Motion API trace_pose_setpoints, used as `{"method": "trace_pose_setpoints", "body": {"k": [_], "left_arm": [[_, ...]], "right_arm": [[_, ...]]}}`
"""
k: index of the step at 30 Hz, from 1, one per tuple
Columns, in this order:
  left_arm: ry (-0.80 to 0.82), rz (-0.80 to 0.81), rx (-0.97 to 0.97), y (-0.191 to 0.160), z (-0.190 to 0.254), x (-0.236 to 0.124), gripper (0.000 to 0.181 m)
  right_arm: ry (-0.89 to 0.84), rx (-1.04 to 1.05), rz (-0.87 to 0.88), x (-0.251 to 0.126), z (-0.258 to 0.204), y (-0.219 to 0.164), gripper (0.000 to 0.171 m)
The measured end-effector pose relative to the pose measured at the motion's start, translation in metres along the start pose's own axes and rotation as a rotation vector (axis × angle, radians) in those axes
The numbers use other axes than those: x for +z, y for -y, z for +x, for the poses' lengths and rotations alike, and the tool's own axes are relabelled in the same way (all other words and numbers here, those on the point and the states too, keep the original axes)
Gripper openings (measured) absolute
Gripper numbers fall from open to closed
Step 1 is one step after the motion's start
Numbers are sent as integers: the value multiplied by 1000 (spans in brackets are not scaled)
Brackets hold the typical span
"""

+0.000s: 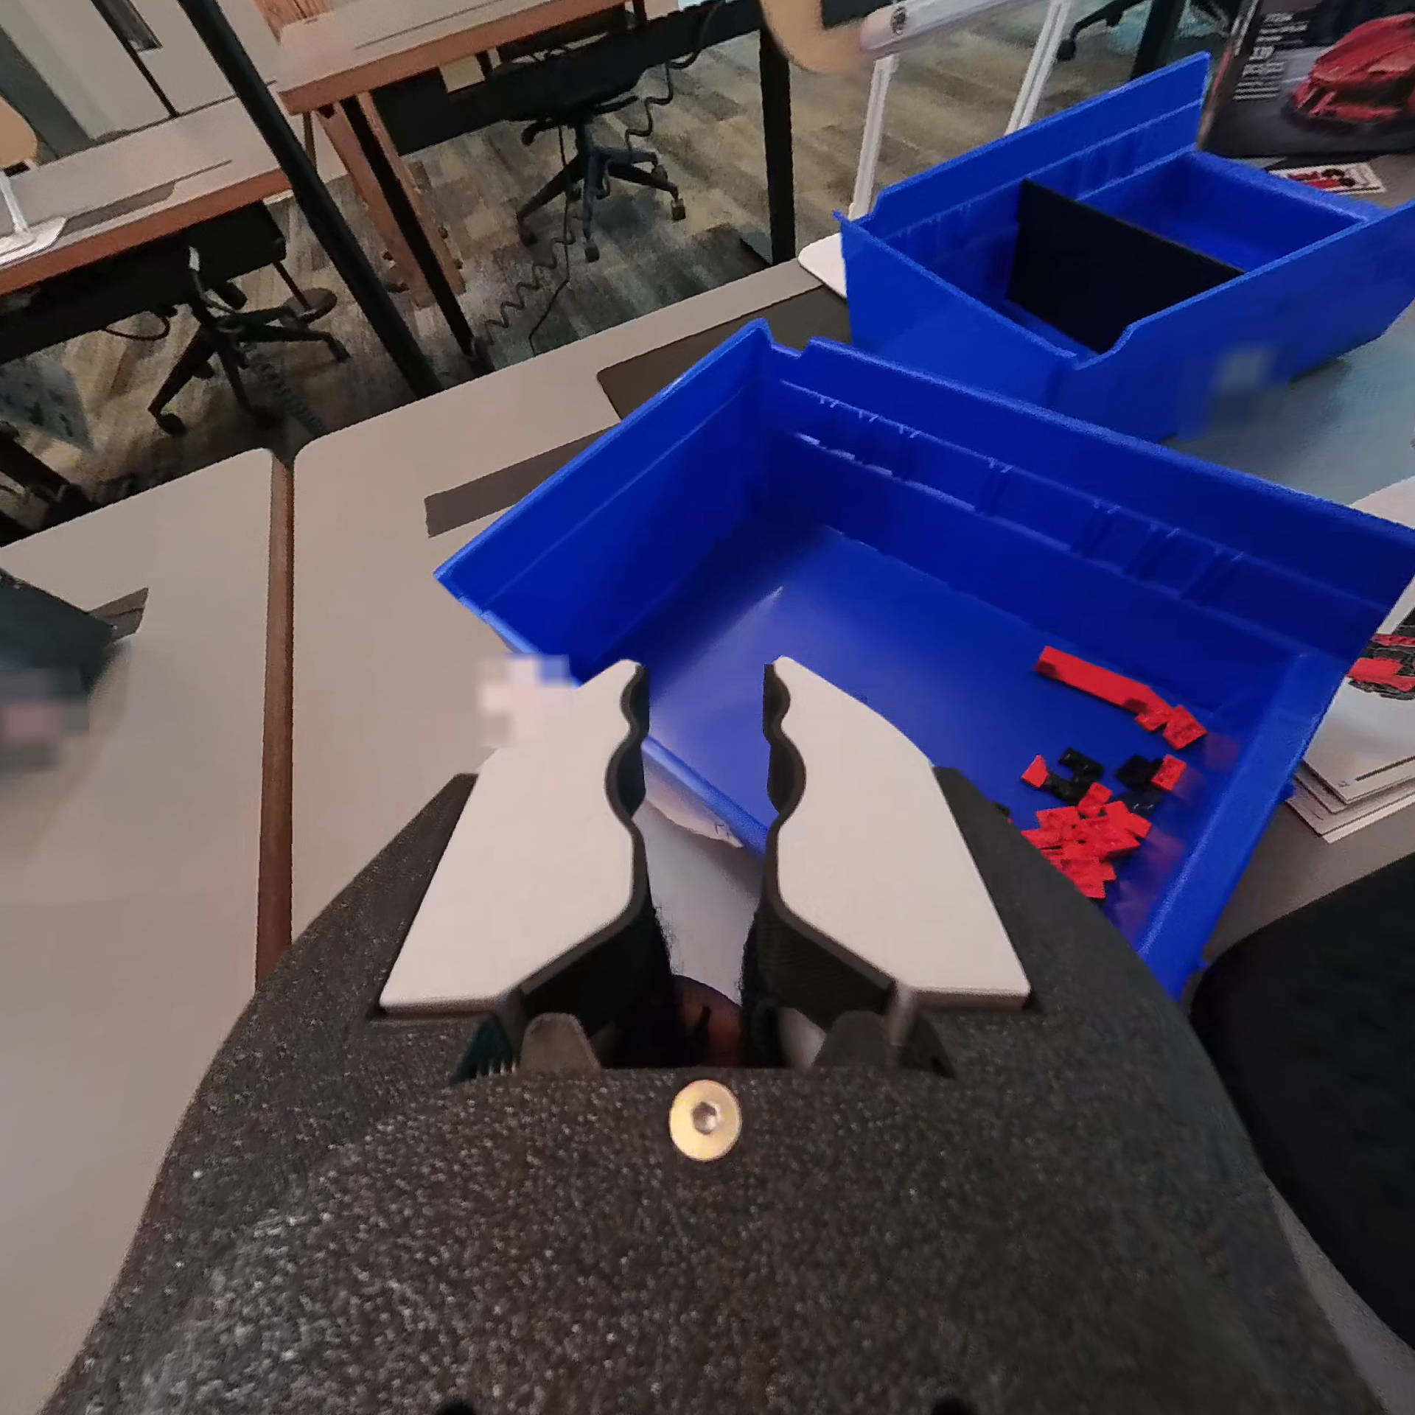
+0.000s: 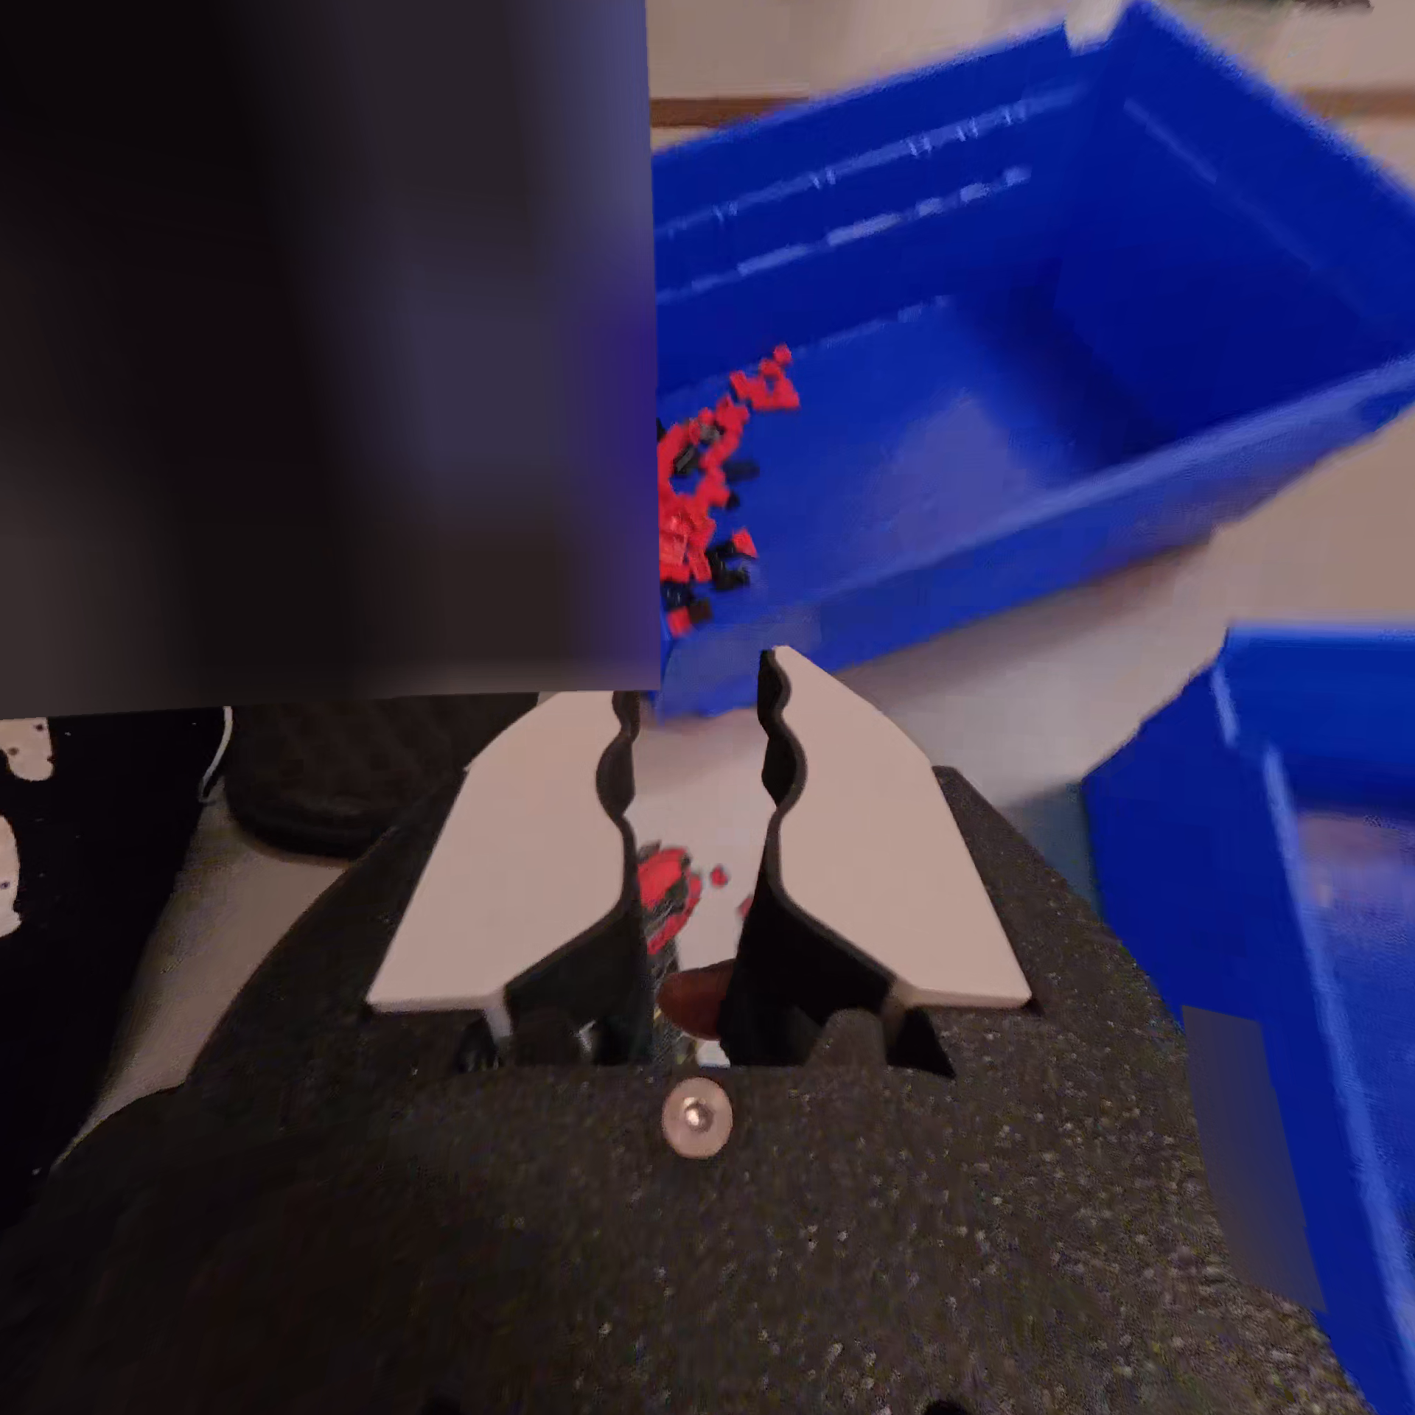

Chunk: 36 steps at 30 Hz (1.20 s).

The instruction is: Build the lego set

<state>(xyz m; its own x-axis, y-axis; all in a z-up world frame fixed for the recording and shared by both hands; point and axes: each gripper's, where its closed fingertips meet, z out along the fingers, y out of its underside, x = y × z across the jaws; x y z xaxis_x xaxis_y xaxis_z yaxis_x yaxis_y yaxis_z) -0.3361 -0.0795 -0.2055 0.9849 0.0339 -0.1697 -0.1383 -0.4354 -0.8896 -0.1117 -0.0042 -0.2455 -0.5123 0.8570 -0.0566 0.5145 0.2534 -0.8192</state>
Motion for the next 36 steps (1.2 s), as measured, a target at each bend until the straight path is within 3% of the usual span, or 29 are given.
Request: {"method": "trace_pose_setpoints", "body": {"k": [5,10,17,28,32,36], "left_arm": [[2,18,-36,-4,-9,-5,28],[-12,148,-125,2,-24,-24,27],[66,236,-266,-11,-63,-48,26],[79,289,-364,-21,-82,-58,26],[85,278,-374,-24,-85,-57,26],[92,290,-374,-23,-86,-60,26]], "right_arm": [[84,-180,-42,26,14,50,27],[189,-316,-151,71,20,67,22],[356,-449,-428,119,8,45,21],[518,-419,-583,153,-19,28,14],[508,-425,-662,161,-17,13,4],[378,-381,-691,170,5,13,3]]}}
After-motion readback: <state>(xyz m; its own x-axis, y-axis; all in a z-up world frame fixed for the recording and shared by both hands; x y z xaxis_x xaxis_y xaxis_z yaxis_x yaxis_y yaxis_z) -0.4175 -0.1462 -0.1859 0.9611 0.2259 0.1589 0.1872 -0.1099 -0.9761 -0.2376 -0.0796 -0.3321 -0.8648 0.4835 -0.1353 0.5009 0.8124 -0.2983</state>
